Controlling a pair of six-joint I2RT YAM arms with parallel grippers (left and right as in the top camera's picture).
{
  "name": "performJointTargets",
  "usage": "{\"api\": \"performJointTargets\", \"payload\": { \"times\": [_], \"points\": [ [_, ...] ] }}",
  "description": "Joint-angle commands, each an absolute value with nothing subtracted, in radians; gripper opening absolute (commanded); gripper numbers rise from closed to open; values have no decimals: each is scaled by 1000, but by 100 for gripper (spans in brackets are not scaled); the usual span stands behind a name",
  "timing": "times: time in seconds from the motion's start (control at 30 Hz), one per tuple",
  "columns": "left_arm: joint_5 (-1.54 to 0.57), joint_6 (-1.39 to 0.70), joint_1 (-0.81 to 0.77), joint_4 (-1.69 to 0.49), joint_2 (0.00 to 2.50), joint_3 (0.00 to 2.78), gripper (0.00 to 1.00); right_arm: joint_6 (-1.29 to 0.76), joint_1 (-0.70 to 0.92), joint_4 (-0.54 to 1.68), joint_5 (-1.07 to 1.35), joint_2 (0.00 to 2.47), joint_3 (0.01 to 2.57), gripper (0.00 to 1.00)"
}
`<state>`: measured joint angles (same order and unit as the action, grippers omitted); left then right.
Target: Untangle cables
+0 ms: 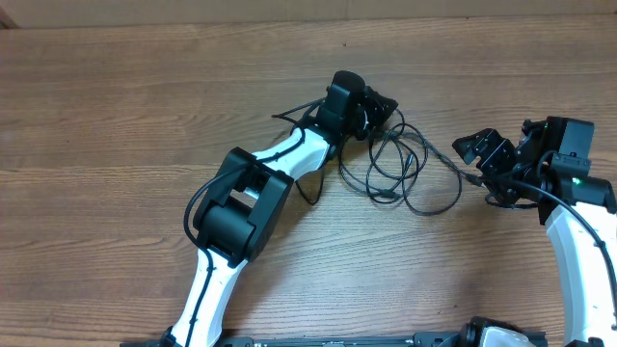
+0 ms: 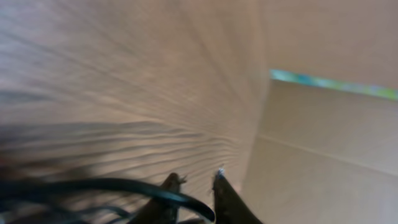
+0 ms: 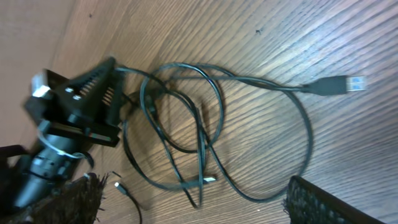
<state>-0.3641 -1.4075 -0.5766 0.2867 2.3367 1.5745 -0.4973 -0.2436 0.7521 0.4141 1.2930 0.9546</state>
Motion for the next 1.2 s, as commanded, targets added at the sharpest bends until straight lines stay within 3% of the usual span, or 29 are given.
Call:
{"api": "performJointTargets", "payload": {
  "times": [0.0,0.17,0.43,0.6,0.8,0.97,1.07,1.17],
  "points": [
    [-307,-1377,-585,379,2343,1581,4,-496,-248,756,393,1279,950,94],
    [-514,-1275,-566,601,2343,1581,4,-496,-248,778,416,1279,949,94],
    [-1164,-1241,-469,1059,2339,1581,4,-458,-250,762,547,1279,950,93],
    [-1376,-1388,-437,1291,2337,1581,4,-413,-251,669,600,1278,969,92],
    [-1460,-1632,-417,1530,2320,1581,4,-384,-247,621,653,1278,991,92],
    [-1404,-1693,-402,1510,2267,1581,4,-384,-247,632,653,1278,991,91],
    [-1315,-1650,-398,1330,2219,1581,4,-384,-247,653,653,1276,999,90],
    [-1215,-1453,-400,1015,2169,1587,3,-383,-249,672,652,1265,1018,89]
  ]
}}
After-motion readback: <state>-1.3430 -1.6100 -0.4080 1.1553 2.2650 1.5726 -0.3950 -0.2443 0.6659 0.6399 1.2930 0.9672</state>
